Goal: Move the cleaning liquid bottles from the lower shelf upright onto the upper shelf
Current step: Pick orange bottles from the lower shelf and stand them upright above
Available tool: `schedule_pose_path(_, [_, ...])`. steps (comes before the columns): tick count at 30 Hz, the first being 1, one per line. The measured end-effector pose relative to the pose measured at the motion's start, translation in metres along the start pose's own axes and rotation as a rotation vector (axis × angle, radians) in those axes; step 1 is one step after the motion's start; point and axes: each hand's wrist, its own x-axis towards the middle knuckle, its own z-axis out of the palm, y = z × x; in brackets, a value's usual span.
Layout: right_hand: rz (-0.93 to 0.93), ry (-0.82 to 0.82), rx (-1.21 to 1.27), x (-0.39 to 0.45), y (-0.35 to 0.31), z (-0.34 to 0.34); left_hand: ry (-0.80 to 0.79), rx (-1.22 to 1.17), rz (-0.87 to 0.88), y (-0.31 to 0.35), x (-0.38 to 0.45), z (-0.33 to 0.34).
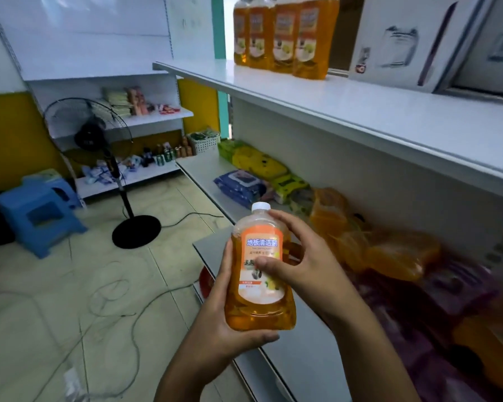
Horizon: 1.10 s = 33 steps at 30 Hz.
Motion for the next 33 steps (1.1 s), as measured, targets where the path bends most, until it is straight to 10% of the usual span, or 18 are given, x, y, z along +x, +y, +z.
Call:
schedule_pose_path(17, [-0.057,-0.331,-0.091,0.224,-0.017,0.044,0.117,0.096,0.117,0.029,0.16,-0.156])
schedule_pose_path(33, [-0.254,0.038,-0.584,0.278,-0.105,0.106,-0.326,0.063,0.388,0.092,0.27,-0.273])
